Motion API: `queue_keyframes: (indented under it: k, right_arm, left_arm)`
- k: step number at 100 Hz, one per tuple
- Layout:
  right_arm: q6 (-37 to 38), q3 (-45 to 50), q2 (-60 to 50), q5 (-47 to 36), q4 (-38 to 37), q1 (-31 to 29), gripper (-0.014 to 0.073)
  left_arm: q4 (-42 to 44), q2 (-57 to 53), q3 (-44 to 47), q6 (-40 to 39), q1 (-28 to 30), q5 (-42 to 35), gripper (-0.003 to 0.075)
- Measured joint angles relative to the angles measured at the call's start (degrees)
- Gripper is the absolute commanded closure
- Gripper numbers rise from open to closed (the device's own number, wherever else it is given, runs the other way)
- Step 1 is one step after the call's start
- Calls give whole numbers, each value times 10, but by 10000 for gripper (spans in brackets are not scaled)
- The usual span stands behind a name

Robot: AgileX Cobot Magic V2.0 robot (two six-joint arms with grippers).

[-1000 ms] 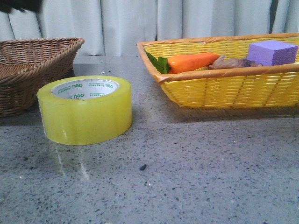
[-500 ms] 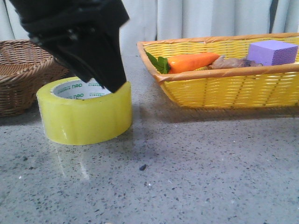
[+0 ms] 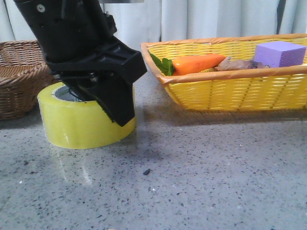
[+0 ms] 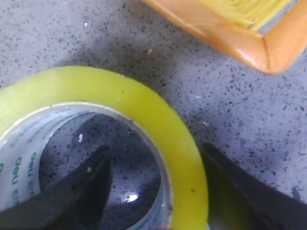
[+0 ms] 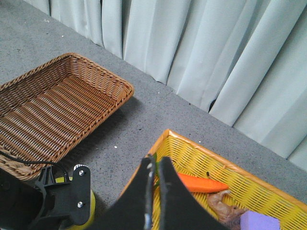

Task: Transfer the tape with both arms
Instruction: 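Lower the left gripper onto the tape roll and grasp its rim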

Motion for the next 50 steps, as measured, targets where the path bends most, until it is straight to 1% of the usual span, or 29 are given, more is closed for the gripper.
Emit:
queue_keyframes:
  k: [13, 25, 32, 50]
  right_arm:
    - [0, 0, 0, 0, 0, 0, 668]
    - [0, 0, 0, 0, 0, 0, 668]
    - [0, 0, 0, 0, 0, 0, 668]
    - [0, 0, 0, 5, 0, 0, 668]
  left_arm:
    - [-4, 0, 0, 0, 0, 0, 529]
    - [-9, 0, 0, 0, 0, 0, 602]
    - [-11, 0, 0, 0, 0, 0, 619]
    - [-18, 1, -8, 0, 0, 10, 620]
